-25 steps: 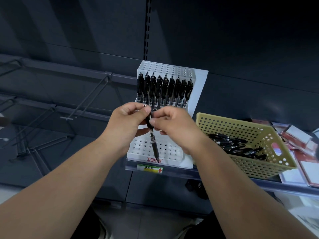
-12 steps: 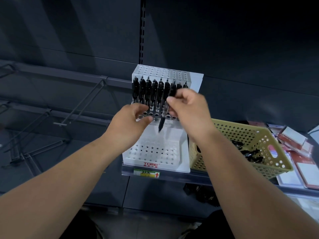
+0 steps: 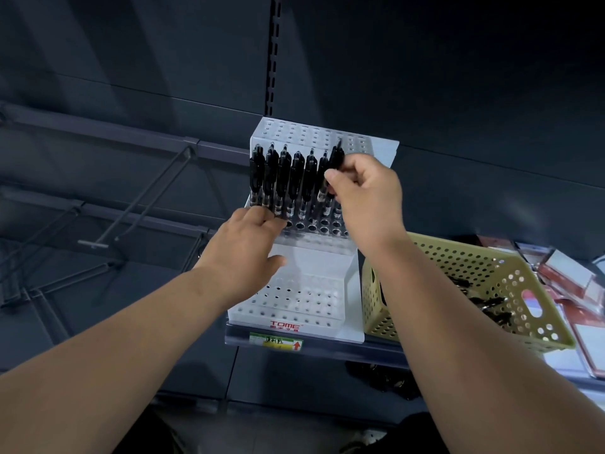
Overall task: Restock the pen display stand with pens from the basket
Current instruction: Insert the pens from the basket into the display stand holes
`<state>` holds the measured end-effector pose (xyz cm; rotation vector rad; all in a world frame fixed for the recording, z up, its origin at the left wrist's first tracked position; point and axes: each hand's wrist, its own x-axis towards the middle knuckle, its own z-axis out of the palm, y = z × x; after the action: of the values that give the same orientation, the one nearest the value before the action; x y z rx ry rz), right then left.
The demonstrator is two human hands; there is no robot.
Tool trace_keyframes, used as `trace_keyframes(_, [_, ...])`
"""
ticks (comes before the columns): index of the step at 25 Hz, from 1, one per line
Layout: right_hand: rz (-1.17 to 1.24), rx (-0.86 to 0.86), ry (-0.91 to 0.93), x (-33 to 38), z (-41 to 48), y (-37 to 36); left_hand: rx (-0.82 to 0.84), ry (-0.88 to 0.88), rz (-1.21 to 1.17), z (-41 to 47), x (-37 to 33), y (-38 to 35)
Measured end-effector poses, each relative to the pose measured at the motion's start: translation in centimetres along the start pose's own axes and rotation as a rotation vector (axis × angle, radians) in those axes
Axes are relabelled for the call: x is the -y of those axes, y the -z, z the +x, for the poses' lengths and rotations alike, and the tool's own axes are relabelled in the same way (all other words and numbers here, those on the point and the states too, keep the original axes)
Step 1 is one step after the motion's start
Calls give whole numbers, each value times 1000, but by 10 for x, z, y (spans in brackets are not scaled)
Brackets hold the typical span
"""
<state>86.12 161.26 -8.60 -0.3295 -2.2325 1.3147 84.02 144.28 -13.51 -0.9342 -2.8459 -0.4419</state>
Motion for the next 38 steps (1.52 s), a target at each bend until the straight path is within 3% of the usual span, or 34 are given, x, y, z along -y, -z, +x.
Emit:
trace_keyframes(11, [-249, 82, 6, -20, -1, -14, -37, -4, -2, 5, 4, -6])
trace_keyframes(22, [-113, 112, -111, -24, -21, 15, 65, 44, 22, 6, -7, 6])
trace_keyframes(25, [-85, 100, -109, -44, -30, 53, -52, 45, -13, 0, -28, 3])
trace_keyframes(28, [-107, 81, -153, -71, -33, 98, -129, -76, -103, -4, -63, -3])
trace_keyframes(33, [-269, 71, -259, -121, -29, 164, 51, -229, -146, 11, -122, -32])
trace_keyframes(38, [-487, 270, -266, -156, -19, 184, 259, -202, -8, 33, -146, -63])
